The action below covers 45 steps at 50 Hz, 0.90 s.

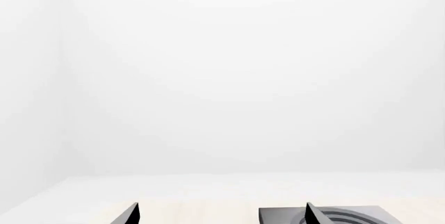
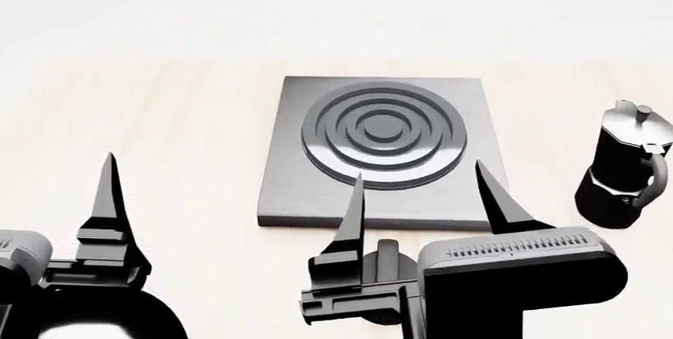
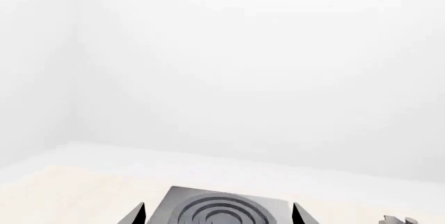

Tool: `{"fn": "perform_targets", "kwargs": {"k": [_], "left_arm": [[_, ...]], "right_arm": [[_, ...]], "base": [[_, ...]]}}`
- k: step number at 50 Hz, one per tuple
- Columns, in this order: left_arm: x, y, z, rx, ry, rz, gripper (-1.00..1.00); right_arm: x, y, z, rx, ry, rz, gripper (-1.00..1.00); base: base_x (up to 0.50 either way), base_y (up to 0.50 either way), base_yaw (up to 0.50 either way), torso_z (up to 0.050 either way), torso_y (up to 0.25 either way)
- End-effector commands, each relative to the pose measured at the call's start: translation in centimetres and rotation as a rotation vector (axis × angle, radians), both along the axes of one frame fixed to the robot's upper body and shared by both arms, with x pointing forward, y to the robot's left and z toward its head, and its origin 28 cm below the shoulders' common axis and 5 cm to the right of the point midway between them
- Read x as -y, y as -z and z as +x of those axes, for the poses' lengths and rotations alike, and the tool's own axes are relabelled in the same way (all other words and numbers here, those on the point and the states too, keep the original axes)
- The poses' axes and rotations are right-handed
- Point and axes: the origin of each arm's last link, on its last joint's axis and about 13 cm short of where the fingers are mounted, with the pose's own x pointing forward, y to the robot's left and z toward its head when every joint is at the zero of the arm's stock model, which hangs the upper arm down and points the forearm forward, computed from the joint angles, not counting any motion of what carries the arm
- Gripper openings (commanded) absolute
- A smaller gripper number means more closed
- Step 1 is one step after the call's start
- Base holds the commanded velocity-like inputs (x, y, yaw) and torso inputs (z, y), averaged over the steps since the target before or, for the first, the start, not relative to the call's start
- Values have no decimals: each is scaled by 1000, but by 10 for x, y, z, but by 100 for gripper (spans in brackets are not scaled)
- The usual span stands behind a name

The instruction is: Turn on the stove.

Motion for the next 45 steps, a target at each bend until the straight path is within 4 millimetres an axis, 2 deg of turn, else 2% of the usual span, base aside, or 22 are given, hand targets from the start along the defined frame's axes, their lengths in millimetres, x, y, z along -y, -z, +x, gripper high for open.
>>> {"fn": "perform_targets", "kwargs": {"k": [1,28,45], "left_arm": [[0,1,0,-1,0,0,100],[0,1,1,-5,-3,3,100],[0,2,1,-6,-1,5,100]], "right_arm": [[1,13,7,-78,4,12,100],[-2,34,18,-287,14,-23,100],[-4,41,25,-371,10,20,100]], "base": [[0,0,0,0,0],[0,0,0,0,0],[0,0,0,0,0]]}}
